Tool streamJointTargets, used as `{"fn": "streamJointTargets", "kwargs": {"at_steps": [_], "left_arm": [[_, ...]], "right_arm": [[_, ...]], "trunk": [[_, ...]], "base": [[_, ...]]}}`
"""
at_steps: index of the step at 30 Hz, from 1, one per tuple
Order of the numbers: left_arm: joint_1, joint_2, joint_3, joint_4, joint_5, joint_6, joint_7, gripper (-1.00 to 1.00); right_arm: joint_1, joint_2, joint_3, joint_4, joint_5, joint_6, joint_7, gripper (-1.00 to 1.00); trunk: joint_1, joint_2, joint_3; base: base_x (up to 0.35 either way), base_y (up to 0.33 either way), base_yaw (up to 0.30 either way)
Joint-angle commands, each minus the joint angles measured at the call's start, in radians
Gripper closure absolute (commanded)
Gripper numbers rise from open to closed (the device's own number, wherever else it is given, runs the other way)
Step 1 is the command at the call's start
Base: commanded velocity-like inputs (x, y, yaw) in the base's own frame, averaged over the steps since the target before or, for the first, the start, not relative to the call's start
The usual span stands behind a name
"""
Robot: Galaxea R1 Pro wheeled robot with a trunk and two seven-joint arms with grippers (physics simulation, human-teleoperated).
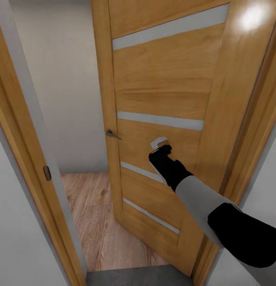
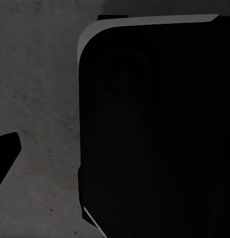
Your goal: Move the two storage containers from the living room to the garage. In the garage, place one container on the floor and stack the other container on top of it (either order is fine).
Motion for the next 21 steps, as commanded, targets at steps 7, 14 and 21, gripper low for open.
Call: {"fn": "streamJointTargets", "kwargs": {"at_steps": [7,14,21], "left_arm": [[0.0,0.0,0.001,0.0,0.001,-0.003,0.0,-1.0],[0.0,0.0,0.001,0.0,0.001,-0.003,0.0,-1.0],[0.0,0.0,0.001,0.0,0.001,-0.003,0.0,-1.0]], "right_arm": [[-0.077,0.0,0.003,0.106,-0.032,-0.018,-0.012,-1.0],[-0.078,0.0,-0.003,-0.075,-0.04,0.085,-0.012,-1.0],[-0.077,0.0,-0.002,-0.119,-0.133,0.104,-0.002,-1.0]], "trunk": [[0.0,0.0,-0.001],[0.0,0.0,-0.001],[0.0,0.0,-0.001]], "base": [[0.0,0.0,0.0],[0.0,0.0,0.0],[0.0,0.0,0.0]]}}
